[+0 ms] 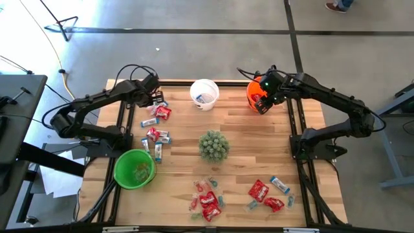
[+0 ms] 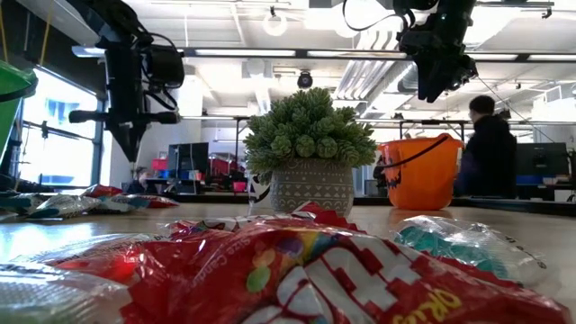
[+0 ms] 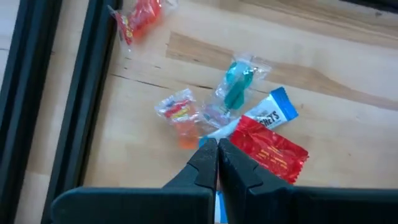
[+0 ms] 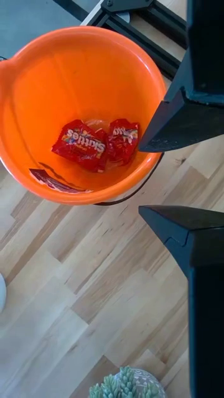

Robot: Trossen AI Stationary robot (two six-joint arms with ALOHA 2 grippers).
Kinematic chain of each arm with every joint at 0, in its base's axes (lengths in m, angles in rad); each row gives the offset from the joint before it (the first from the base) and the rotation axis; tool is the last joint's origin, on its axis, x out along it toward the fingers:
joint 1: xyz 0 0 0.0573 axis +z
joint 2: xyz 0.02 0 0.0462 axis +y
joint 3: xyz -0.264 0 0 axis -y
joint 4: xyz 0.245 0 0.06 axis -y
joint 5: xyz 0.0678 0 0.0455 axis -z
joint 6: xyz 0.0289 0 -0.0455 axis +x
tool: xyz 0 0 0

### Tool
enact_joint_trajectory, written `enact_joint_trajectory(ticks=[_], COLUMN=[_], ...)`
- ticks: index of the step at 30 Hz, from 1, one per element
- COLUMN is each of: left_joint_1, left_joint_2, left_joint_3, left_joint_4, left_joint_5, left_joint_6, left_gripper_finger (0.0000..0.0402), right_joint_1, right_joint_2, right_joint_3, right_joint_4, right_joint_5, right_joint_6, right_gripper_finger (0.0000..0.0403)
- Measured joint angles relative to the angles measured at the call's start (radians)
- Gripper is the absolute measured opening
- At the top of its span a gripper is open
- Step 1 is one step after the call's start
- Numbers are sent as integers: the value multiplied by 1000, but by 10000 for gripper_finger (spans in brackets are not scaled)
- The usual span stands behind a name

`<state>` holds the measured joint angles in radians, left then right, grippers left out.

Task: Sort candy
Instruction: Put the orange gummy into the green bucket

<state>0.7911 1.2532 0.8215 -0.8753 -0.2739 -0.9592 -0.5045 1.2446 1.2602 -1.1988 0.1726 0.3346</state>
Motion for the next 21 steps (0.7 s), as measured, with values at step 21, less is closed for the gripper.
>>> enact_joint_trajectory(ticks=[21], left_joint_1=[1], left_joint_2=[167], left_joint_3=[-58], left_joint_4=[2], left_joint_5=[-23], left_joint_6=[254], left_gripper_finger=[97], right_joint_1=[0], right_joint_2=[0], right_joint_3=[0], right_joint_4=[-1], right_joint_5=[0], right_joint_6=[-7], right_gripper_finger=[144])
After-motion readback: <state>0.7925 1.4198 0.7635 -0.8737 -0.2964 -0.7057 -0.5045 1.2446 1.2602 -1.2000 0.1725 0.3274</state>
